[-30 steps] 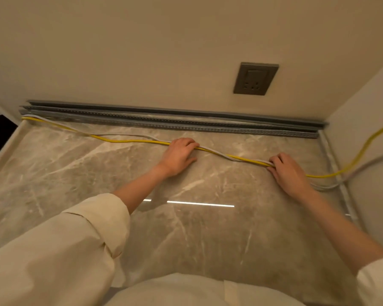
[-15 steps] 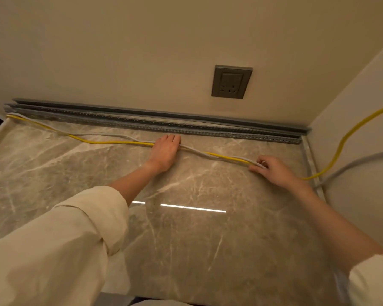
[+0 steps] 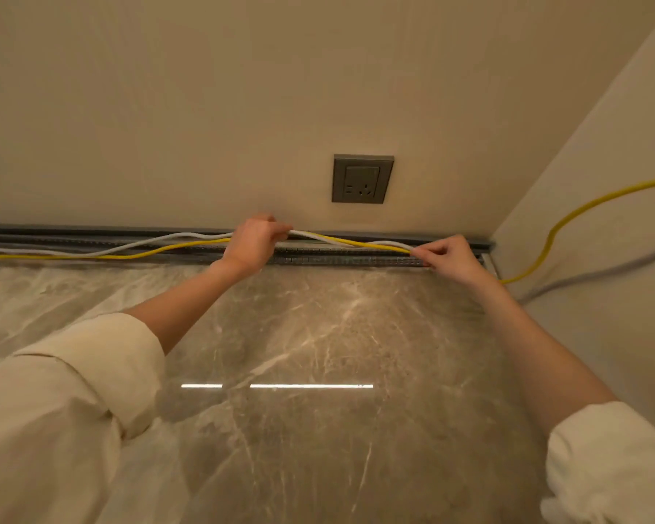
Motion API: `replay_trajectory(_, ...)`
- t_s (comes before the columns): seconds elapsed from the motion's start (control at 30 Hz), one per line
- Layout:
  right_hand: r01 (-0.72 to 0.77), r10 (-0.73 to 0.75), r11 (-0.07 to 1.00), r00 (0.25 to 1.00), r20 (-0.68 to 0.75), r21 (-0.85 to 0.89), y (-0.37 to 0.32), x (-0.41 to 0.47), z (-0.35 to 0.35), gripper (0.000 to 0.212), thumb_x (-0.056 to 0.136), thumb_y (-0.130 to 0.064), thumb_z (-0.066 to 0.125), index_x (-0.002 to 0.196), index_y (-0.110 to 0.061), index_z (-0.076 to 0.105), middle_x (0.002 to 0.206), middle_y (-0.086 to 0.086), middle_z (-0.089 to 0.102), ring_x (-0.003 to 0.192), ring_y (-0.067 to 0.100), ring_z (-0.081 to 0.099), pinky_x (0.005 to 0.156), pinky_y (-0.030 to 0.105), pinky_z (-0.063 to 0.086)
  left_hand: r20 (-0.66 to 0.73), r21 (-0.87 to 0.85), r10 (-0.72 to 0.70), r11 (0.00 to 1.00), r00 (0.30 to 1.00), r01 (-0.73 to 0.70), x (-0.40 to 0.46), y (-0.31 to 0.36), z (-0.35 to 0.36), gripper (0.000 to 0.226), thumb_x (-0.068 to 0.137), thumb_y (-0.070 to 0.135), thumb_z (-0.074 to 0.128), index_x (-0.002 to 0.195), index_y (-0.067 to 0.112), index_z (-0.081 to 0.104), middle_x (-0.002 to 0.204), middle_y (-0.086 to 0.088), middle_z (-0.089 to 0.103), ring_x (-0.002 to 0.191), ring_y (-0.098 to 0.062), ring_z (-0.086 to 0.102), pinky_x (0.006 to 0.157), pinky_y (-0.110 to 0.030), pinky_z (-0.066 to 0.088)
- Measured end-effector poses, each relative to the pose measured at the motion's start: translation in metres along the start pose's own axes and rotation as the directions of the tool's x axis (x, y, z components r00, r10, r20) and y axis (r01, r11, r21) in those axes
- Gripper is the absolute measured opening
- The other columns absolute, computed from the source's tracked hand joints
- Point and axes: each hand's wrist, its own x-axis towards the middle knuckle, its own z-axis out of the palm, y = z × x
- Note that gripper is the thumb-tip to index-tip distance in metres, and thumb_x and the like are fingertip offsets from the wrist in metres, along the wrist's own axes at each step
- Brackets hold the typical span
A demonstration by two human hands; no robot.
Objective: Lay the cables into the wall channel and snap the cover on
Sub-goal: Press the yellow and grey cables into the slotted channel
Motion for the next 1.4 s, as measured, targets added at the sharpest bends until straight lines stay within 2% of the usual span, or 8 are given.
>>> replay_trajectory(0.1,0.026,-0.029,0.999,0.997,-0.066,-0.043,-0.004,0.014,-0.002,0.021,0.084,-0.016,0.069,0.097,0.001,0.073,0.081,0.012,0.072,0.060,-0.006,0.055,0.054,0.004,0.039,-0.003,0.031,-0.005,1.000,1.000,0.005,0.005,-0.001,-0.001,0.022,0.091,0.013,0.055,0.108,0.011,0.069,0.095,-0.022,0.068,0.091,-0.040,0.061,0.071,-0.045,0.050)
replay_trajectory(0.27,0.068,-0.082,0.951,0.996,-0.034,-0.303,0.002,0.010,0.007,0.021,0.084,-0.024,0.068,0.098,-0.009,0.074,0.097,0.008,0.075,0.088,0.019,0.068,0.080,0.031,0.050,0.085,0.130,0.012,0.991,0.996,-0.024,0.000,-0.005,0.014,0.019,0.091,0.014,0.053,0.102,0.015,0.068,0.092,-0.018,0.067,0.087,-0.038,0.062,0.066,-0.043,0.050)
replay_trajectory(0.5,0.068,-0.075,0.928,0.997,-0.005,-0.365,-0.001,0.015,0.011,0.024,0.086,-0.029,0.065,0.102,-0.013,0.073,0.095,0.006,0.075,0.083,0.020,0.066,0.078,0.038,0.054,0.123,0.139,0.038,0.989,0.992,-0.055,0.003,-0.009,0.024,0.018,0.089,0.014,0.058,0.102,0.012,0.070,0.093,-0.016,0.064,0.090,-0.035,0.059,0.067,-0.042,0.050)
replay_trajectory(0.83,0.012,-0.030,0.925,0.999,-0.042,-0.379,0.003,0.024,0.022,0.020,0.085,-0.024,0.067,0.097,-0.009,0.074,0.090,0.009,0.075,0.074,0.020,0.064,0.066,0.026,0.041,0.152,0.238,0.103,0.961,0.983,-0.138,0.000,-0.011,0.038,0.015,0.085,0.001,0.054,0.091,0.001,0.067,0.088,-0.018,0.056,0.088,-0.032,0.051,0.066,-0.043,0.045)
replay_trajectory(1.0,0.006,-0.021,0.885,0.999,-0.027,-0.465,0.001,0.023,0.024,0.020,0.086,-0.026,0.066,0.098,-0.012,0.075,0.088,0.012,0.075,0.076,0.027,0.065,0.064,0.028,0.041,0.097,0.158,0.033,0.986,0.995,-0.048,0.001,-0.009,0.035,0.015,0.087,0.009,0.056,0.087,0.003,0.070,0.084,-0.017,0.066,0.082,-0.035,0.060,0.064,-0.040,0.046)
replay_trajectory(1.1,0.058,-0.089,0.815,0.996,-0.025,-0.577,0.000,0.019,0.025,0.023,0.090,-0.027,0.061,0.098,-0.012,0.074,0.090,0.015,0.070,0.081,0.033,0.063,0.069,0.035,0.046,0.098,0.114,-0.013,0.993,0.995,0.001,0.002,-0.008,0.033,0.015,0.087,0.011,0.058,0.089,0.004,0.070,0.090,-0.015,0.069,0.086,-0.035,0.062,0.070,-0.040,0.050)
replay_trajectory(1.23,0.156,-0.195,0.665,0.980,0.032,-0.731,-0.001,0.015,0.030,0.027,0.096,-0.023,0.049,0.104,-0.007,0.069,0.099,0.015,0.062,0.093,0.033,0.057,0.082,0.038,0.039,0.097,0.121,-0.021,0.993,0.995,0.009,0.002,-0.007,0.035,0.017,0.089,0.012,0.056,0.089,0.003,0.070,0.091,-0.016,0.066,0.088,-0.034,0.059,0.070,-0.040,0.049)
replay_trajectory(1.4,0.201,-0.272,0.577,0.961,0.045,-0.792,0.001,0.015,0.037,0.019,0.095,-0.011,0.048,0.100,-0.003,0.064,0.100,0.015,0.060,0.096,0.033,0.056,0.084,0.039,0.036,0.103,0.188,0.107,0.974,0.989,-0.125,-0.006,-0.009,0.037,0.025,0.091,0.017,0.053,0.084,-0.001,0.070,0.087,-0.017,0.061,0.083,-0.033,0.057,0.064,-0.040,0.047)
